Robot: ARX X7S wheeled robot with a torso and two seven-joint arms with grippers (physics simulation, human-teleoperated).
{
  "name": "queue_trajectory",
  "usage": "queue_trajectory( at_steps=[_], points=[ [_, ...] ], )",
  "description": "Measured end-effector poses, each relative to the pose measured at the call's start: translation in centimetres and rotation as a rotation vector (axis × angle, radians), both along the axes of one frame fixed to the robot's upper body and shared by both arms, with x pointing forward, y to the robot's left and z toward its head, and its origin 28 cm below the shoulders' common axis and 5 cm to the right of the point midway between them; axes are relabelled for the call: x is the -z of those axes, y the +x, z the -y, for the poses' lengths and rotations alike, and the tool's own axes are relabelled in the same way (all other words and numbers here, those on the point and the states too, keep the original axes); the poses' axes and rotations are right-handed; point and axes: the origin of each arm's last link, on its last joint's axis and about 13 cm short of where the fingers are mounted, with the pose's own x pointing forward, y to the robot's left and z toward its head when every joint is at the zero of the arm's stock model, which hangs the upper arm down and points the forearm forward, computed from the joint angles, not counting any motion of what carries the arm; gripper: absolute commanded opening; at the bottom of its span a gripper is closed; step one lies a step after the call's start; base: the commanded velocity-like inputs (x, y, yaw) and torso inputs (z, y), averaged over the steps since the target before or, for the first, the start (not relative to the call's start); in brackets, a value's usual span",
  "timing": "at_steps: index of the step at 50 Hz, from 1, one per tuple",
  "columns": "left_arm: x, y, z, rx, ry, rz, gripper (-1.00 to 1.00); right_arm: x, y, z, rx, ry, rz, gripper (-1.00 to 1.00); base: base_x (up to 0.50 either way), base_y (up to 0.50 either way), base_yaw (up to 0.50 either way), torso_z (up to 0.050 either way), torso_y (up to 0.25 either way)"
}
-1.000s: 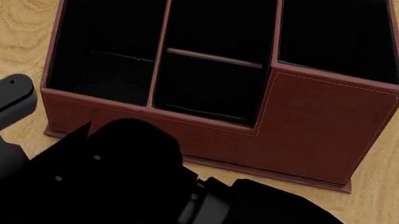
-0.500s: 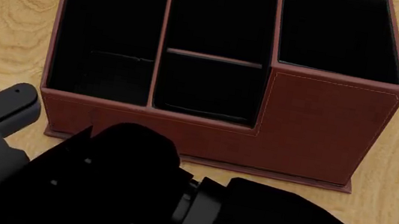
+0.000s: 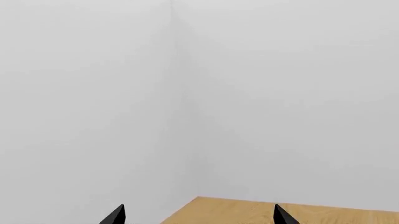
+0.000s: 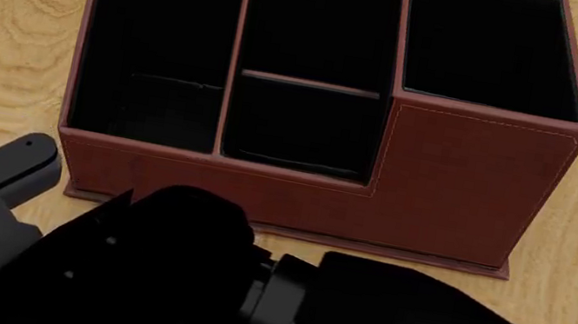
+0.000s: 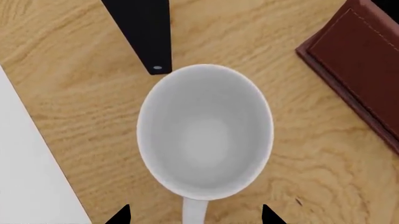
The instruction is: Pick up the white mug and place it to the right of the caddy.
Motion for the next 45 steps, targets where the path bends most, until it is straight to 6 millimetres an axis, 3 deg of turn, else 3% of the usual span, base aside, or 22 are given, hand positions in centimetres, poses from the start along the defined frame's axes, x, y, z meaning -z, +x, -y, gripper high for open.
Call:
queue_trajectory(
  at_steps=[45],
  points=[
    [0.5, 0.2, 0.0, 0.005, -0.005, -0.008, 1.00, 1.7, 0.6, 0.2, 0.006, -0.022, -0.049, 1.00, 0.00, 0.00, 0.00, 0.000, 0.000]
  ],
)
